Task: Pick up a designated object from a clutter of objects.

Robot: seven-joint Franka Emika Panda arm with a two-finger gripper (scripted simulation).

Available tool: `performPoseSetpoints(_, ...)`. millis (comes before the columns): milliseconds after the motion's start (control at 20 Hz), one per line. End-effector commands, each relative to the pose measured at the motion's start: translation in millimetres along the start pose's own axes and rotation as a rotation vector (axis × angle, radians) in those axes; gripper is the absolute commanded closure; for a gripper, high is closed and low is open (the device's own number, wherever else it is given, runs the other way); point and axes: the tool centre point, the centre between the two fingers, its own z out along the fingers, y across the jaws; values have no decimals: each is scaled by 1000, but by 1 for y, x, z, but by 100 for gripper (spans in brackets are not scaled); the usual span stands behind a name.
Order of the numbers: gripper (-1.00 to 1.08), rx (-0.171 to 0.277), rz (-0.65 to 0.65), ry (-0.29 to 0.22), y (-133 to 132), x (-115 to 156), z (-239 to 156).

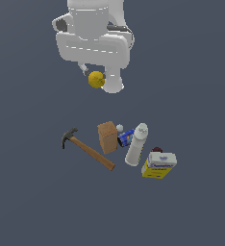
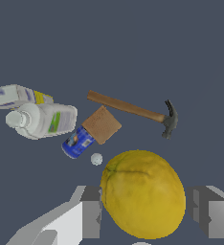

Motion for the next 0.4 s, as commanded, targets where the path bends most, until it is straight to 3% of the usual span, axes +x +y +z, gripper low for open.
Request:
performPoseSetpoints(0,108,0,0,-1,1,-3,-6)
performPoseSetpoints(350,108,0,0,-1,0,-1,-4)
